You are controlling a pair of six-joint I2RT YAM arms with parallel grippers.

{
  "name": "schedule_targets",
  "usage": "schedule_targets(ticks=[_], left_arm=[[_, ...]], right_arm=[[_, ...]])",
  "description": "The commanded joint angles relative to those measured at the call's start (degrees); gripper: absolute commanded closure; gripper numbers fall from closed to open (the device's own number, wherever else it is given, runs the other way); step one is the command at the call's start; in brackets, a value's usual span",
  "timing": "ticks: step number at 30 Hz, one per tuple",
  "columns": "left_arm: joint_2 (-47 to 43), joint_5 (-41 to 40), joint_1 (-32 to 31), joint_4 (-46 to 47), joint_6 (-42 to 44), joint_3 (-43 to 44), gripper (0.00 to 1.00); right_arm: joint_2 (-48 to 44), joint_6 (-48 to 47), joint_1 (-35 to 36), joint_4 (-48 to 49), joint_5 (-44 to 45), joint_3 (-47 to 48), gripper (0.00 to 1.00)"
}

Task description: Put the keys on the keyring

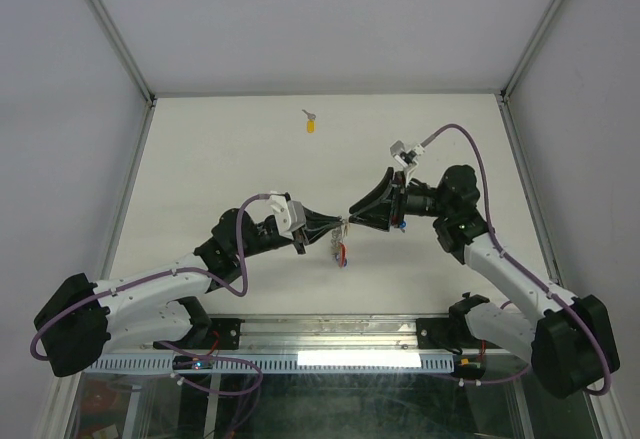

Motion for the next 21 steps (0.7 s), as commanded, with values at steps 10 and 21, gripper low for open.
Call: schedule_targets(ticks=[10,21], left_arm=[[-0.4,2.2,0.4,4.6,-0.7,3.3,1.00],[-0.3,2.2,0.4,4.3,-0.7,3.4,1.00]], right_arm=[[1.9,1.3,0.6,4.9,-4.7,-0.4,0.62],[2.5,2.9,2.0,7.8,-5.3,-0.2,0.79]])
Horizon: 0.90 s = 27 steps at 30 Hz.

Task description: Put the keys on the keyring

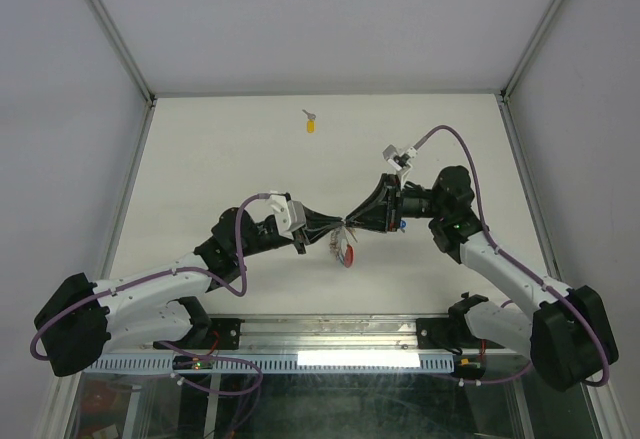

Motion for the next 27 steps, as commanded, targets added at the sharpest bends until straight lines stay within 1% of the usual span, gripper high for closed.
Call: schedule_targets(ticks=[1,4,7,9,14,15,19,23,27], left_arm=[[-0.4,1.0,0.4,4.1,-0.6,2.8,1.00],[-0.6,0.8,0.4,3.7,-0.3,2.9,1.00],[-0.6,0.6,0.4,3.5,-0.1,2.9,1.00],[-0.6,0.7,0.3,3.4,-0.1,2.9,1.00],[-0.4,0.7,0.4,3.4,0.0,3.1,1.00],[-0.4,0.7,0.4,3.4,0.0,3.0,1.00],[-0.4,0.7,0.4,3.4,0.1,3.1,1.00],[-0.4,0.6,0.4,3.3,0.1,3.2,1.00],[-0.2,0.6,0.4,3.1,0.2,3.2,1.00]], right_arm=[[-0.4,0.8,0.3,4.0,-1.6,0.5,0.81],[-1.1,0.2,0.3,2.4,-1.7,0.8,0.85],[-2.3,-1.3,0.3,-0.7,-1.2,1.2,0.86],[-3.0,-2.3,0.3,-3.0,-0.9,1.6,0.81],[-4.1,-2.3,0.3,-5.4,-0.9,2.1,0.81],[-4.1,-3.3,0.4,-5.4,-0.6,2.2,0.78],[-4.1,-3.5,0.3,-5.5,-0.7,2.4,0.80],[-3.9,-3.5,0.4,-5.5,-0.8,2.4,0.86],[-4.1,-3.3,0.4,-5.8,-0.4,2.4,0.94]])
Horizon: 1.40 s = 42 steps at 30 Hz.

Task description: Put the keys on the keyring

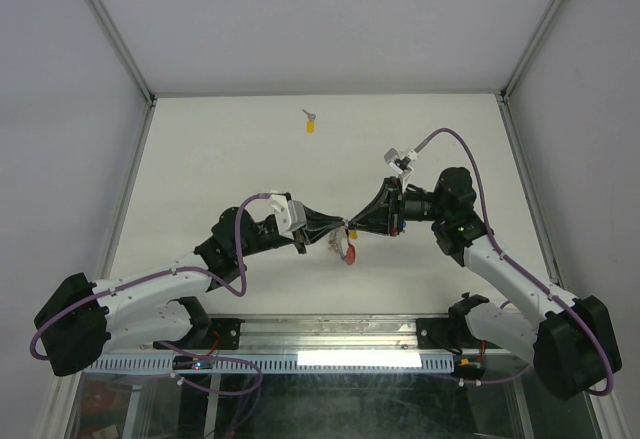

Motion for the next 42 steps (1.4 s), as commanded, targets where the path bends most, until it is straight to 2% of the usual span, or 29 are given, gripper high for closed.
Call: schedule_targets(ticks=[1,3,24,29,30,38,42], left_arm=[[-0.3,0.4,0.4,3.3,0.2,2.7,1.00],[-0.3,0.4,0.4,3.3,0.3,2.7,1.00],[-0.1,1.4,0.4,3.1,0.9,3.1,1.00],[-0.2,1.5,0.4,2.9,1.0,3.1,1.00],[-0.2,1.5,0.4,2.9,1.0,3.1,1.00],[-0.8,1.3,0.4,2.8,0.9,2.8,1.00],[-1.1,1.1,0.4,3.1,0.5,2.7,1.00]], right_arm=[[-1.4,-0.7,0.3,0.5,-0.2,2.4,0.96],[-1.6,-0.7,0.3,-0.1,0.4,2.4,1.00],[0.4,0.5,2.2,-5.8,5.2,2.2,1.00],[1.5,0.0,2.8,-5.9,5.8,2.8,0.92],[1.4,-0.4,2.8,-6.5,6.0,3.0,0.89],[-3.5,-0.4,2.8,-19.6,6.0,5.7,0.89],[-6.4,-0.4,2.8,-21.6,6.0,6.0,0.89]])
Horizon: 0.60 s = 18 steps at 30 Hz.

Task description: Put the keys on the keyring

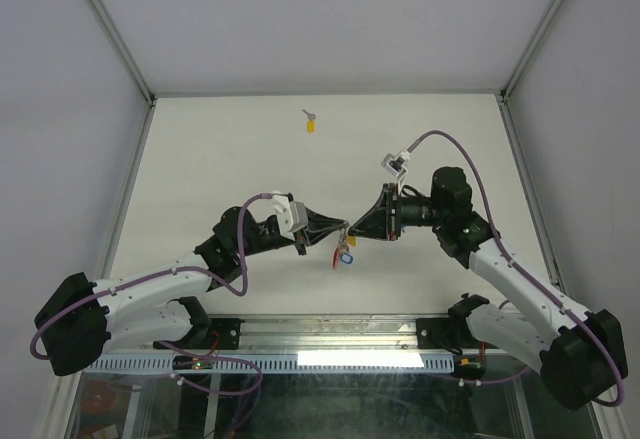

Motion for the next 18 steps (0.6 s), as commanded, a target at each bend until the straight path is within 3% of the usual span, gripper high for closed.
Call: schedule_targets(ticks=[1,3,4,5,7,9,14,18], left_arm=[[-1.3,0.7,0.4,4.8,0.0,2.5,1.00],[-1.3,0.6,0.4,5.5,-0.6,2.2,1.00],[-1.4,0.6,0.4,5.8,-0.9,2.2,1.00],[-1.4,0.7,0.4,6.4,-1.3,2.1,1.00],[-1.4,0.7,0.4,6.9,-1.9,1.9,1.00],[-1.5,0.7,0.4,7.2,-2.2,1.8,1.00],[-1.6,0.6,0.4,7.6,-2.6,1.8,1.00],[-1.4,0.7,0.4,8.1,-3.0,1.7,1.00]], right_arm=[[-4.5,-0.3,0.3,-2.9,-0.3,2.9,0.89],[-5.7,-0.3,0.3,-1.9,-0.3,2.6,0.89],[-6.4,-14.1,0.3,-1.3,8.7,2.5,0.58],[-7.2,-14.1,0.3,-0.5,10.2,2.2,0.53],[-8.8,-14.1,0.3,1.0,10.2,1.1,0.53],[-10.2,-21.9,0.4,2.2,13.9,0.1,0.47],[-12.8,-25.8,0.4,2.4,16.1,-1.7,0.47],[-15.0,-27.6,1.1,8.7,15.5,-4.9,0.49]])
